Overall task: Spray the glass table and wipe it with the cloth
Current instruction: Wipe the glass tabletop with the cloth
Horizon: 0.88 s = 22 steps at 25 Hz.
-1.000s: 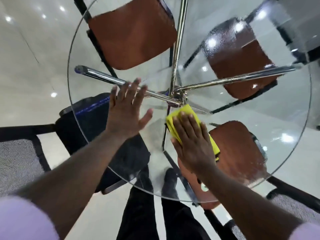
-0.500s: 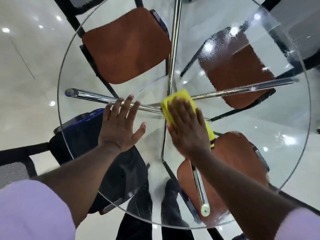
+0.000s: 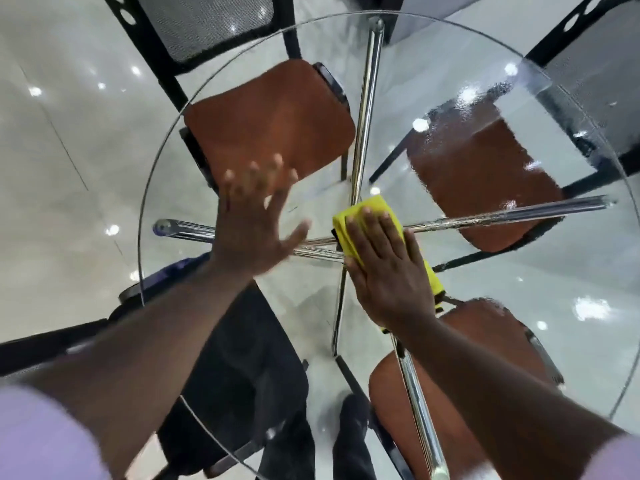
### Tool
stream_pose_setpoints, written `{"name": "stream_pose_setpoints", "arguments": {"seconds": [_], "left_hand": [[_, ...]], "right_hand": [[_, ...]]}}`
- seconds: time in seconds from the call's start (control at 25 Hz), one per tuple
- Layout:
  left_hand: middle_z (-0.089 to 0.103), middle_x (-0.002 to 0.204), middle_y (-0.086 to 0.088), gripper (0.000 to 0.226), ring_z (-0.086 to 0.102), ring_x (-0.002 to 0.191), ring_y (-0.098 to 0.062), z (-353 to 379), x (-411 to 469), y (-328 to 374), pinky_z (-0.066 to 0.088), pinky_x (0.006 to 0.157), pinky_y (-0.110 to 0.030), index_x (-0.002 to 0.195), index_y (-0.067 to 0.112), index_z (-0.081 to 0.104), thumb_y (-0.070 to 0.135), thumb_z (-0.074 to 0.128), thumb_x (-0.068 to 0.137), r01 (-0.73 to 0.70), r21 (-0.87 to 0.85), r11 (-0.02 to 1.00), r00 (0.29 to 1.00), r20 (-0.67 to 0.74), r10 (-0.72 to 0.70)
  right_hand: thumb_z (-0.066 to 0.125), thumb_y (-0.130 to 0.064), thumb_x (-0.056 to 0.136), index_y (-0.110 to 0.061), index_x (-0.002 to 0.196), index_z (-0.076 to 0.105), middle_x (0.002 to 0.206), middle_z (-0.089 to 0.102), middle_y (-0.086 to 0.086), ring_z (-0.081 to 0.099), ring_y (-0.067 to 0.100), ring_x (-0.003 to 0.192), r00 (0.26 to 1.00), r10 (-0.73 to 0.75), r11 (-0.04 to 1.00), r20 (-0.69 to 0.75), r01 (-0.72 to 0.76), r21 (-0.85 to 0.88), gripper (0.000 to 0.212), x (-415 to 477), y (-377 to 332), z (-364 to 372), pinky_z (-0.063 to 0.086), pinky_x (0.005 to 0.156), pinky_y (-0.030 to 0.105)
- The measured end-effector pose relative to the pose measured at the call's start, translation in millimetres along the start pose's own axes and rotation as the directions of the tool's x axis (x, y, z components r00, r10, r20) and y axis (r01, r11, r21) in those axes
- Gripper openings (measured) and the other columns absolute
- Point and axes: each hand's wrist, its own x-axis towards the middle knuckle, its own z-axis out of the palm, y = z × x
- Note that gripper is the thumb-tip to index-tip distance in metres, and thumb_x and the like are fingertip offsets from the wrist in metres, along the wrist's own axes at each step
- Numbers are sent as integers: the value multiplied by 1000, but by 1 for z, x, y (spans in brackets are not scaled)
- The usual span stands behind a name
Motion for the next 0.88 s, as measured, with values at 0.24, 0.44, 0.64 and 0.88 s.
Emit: {"name": "stream_pose_setpoints", "arguments": {"seconds": [0.24, 0.44, 0.64, 0.88], "left_hand": [[26, 170, -6, 79, 30, 153, -35, 38, 47, -31, 21, 122, -63, 159, 23, 31, 74, 35, 97, -14, 10, 1000, 999, 48, 13], [27, 169, -3, 79, 29, 153, -32, 27, 54, -33, 21, 122, -62, 157, 27, 33, 76, 39, 95, 21, -54, 998, 997, 76, -17], [29, 168, -4, 79, 30, 152, -32, 28, 53, -35, 24, 120, -63, 156, 26, 34, 76, 39, 95, -6, -58, 998, 998, 62, 9], [31, 168, -6, 80, 30, 152, -33, 21, 51, -37, 23, 122, -62, 157, 25, 36, 77, 26, 97, -21, -107, 994, 994, 102, 32]], "right_hand": [[28, -54, 112, -36, 172, 16, 182, 12, -2, 11, 24, 168, 998, 47, 999, -42, -47, 4, 64, 113, 28, 5, 17, 133, 56], [28, -54, 112, -35, 172, 15, 182, 11, -1, 10, 24, 168, 989, 142, 989, -36, -141, 37, 64, 129, 17, -8, 18, 133, 57], [37, -54, 112, -34, 171, 23, 181, 17, -3, 15, 22, 168, 958, -282, 957, 42, 284, -49, 64, 45, 34, -4, 21, 132, 51], [32, -53, 111, -34, 171, 21, 181, 16, 0, 16, 25, 167, 972, 228, 969, -46, -223, 105, 64, 87, -4, -3, 22, 131, 57]]}}
